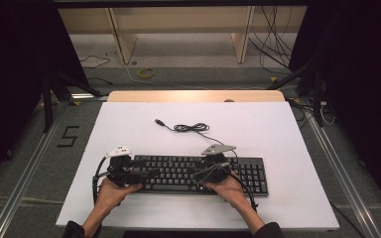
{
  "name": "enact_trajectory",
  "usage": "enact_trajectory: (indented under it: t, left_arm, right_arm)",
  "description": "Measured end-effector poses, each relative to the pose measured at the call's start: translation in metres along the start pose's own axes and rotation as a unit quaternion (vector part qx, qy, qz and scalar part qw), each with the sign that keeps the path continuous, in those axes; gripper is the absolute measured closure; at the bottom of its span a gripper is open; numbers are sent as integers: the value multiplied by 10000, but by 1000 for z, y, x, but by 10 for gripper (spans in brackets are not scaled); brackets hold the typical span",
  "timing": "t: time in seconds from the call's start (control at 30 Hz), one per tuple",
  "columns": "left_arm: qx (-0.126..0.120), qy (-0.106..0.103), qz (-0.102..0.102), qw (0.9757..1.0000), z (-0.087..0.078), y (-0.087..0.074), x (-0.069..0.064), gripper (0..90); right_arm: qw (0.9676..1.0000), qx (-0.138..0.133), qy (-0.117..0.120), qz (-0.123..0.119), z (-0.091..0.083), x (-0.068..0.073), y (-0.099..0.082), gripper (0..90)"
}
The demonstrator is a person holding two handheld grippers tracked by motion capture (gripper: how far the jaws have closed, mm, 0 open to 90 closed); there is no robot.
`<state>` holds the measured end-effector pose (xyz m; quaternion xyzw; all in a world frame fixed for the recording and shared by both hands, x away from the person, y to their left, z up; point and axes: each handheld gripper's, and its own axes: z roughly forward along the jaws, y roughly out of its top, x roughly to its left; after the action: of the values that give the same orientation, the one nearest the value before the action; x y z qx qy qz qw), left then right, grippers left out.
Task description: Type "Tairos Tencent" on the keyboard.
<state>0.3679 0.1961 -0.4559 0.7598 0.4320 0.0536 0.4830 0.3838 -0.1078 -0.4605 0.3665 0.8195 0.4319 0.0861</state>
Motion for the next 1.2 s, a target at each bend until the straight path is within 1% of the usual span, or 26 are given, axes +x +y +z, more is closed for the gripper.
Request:
enact_trajectory:
  t: [0.17, 0.3, 0.5, 0.63, 0.83, 1.2]
  left_arm:
    - [9, 1, -5, 10000, -2, -2, 0, 276]
    - [-29, -13, -36, 10000, -3, -4, 0, 277]
    - [-67, -26, -34, 10000, -4, -9, -2, 277]
    - [-115, -62, -77, 9999, -5, -10, -3, 277]
    - [-124, -82, -36, 9999, -8, -13, -3, 277]
    - [-156, -88, -65, 9998, -11, -16, -3, 277]
  right_arm:
    - [10000, 44, 28, -18, 3, -1, 0, 760]
    - [10000, 46, 30, -20, 4, 0, 0, 815]
    - [9999, 119, 7, -49, 9, -1, -1, 894]
    - [9998, 182, 4, -76, 12, 0, -2, 900]
    - [9996, 261, -5, -91, 16, 1, -3, 900]
    - [9994, 349, -49, -65, 19, 1, -4, 900]
